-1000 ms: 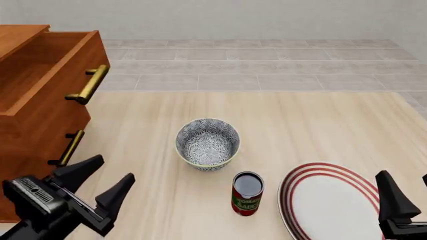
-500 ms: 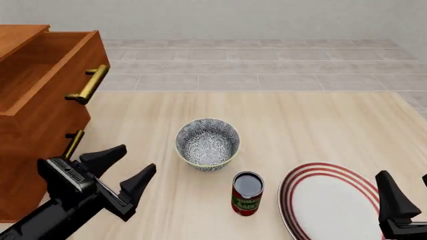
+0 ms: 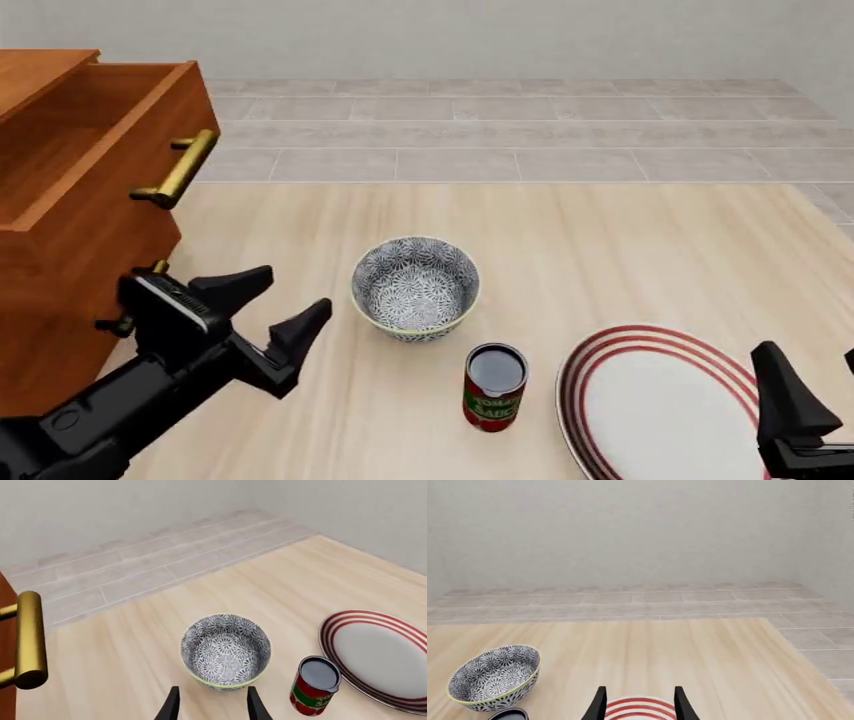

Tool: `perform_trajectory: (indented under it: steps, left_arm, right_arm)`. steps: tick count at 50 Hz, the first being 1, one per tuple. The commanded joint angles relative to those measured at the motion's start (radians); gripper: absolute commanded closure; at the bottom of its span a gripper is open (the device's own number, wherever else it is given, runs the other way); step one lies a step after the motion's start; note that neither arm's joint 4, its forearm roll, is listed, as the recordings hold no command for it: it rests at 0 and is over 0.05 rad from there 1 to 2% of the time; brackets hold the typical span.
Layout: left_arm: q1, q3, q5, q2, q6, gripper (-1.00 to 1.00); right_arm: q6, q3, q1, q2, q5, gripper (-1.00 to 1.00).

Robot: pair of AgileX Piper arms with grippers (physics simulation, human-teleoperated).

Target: Put the bowl on top of the cabinet.

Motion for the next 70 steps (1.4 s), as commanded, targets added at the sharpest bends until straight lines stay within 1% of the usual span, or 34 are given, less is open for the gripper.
perform_trajectory:
  steps: [1,10,19,28,29,31,39,41,43,48,57,58,61,65,69,70]
  left_arm:
    - [0.022,-0.056,0.021,0.059,0.009,-1.00]
    - [0.014,-0.086,0.043,0.075,0.009,-1.00]
    - [0.022,-0.129,0.060,0.141,0.017,-1.00]
    - [0.022,-0.164,0.071,0.184,0.010,-1.00]
    - [0.024,-0.167,0.072,0.187,0.000,-1.00]
    - [0.031,-0.186,0.086,0.222,0.020,-1.00]
    - [0.039,-0.198,0.074,0.265,0.011,-1.00]
    - [0.064,-0.202,0.074,0.274,0.047,-1.00]
    - [0.053,-0.205,0.073,0.276,0.028,-1.00]
    - [0.067,-0.229,0.084,0.298,0.006,-1.00]
    - [0.080,-0.264,0.115,0.303,0.009,-1.00]
    - [0.081,-0.267,0.119,0.307,-0.005,-1.00]
    - [0.084,-0.274,0.125,0.311,-0.010,-1.00]
    - [0.084,-0.279,0.125,0.321,-0.040,-1.00]
    - [0.092,-0.283,0.126,0.328,-0.038,-1.00]
    - [0.092,-0.283,0.126,0.328,-0.056,-1.00]
  right_arm:
    - [0.001,0.001,-0.001,0.000,0.000,-1.00]
    - [-0.001,0.003,-0.002,0.000,-0.001,-1.00]
    - [-0.001,0.000,-0.005,0.001,0.001,-1.00]
    - [-0.001,0.000,-0.006,0.001,0.002,-1.00]
    - [-0.001,0.000,-0.007,0.001,0.002,-1.00]
    - [-0.001,0.000,-0.009,0.001,0.002,-1.00]
    - [-0.003,0.000,-0.011,0.002,0.002,-1.00]
    - [-0.005,0.000,-0.012,0.002,0.001,-1.00]
    - [-0.005,0.000,-0.013,0.002,0.001,-1.00]
    - [-0.005,0.000,-0.016,0.003,0.001,-1.00]
    - [-0.002,-0.001,-0.017,0.003,0.002,-1.00]
    - [-0.001,0.000,-0.017,0.003,0.002,-1.00]
    - [0.000,0.000,-0.016,0.003,0.002,-1.00]
    - [0.001,0.000,-0.016,0.003,0.002,-1.00]
    - [0.002,0.001,-0.016,0.002,0.003,-1.00]
    - [0.002,0.001,-0.016,0.002,0.002,-1.00]
